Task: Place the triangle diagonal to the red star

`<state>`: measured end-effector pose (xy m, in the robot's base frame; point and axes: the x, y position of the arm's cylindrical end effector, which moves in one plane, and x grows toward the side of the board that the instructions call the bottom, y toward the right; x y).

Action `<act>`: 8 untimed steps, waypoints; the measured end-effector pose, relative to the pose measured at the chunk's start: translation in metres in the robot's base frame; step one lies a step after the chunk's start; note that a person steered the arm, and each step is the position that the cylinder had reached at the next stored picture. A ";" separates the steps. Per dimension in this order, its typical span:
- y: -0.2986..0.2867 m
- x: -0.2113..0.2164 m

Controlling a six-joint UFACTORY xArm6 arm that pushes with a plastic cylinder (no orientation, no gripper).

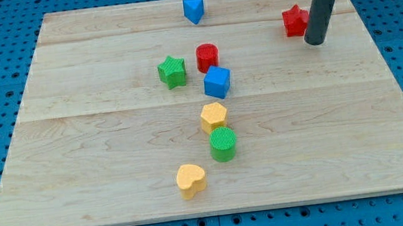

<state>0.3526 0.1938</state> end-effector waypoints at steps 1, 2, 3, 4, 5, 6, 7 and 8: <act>-0.060 0.006; -0.138 -0.012; -0.153 -0.041; -0.197 -0.059; -0.254 -0.089; -0.240 -0.126; -0.167 -0.139; -0.099 -0.140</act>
<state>0.2130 0.0945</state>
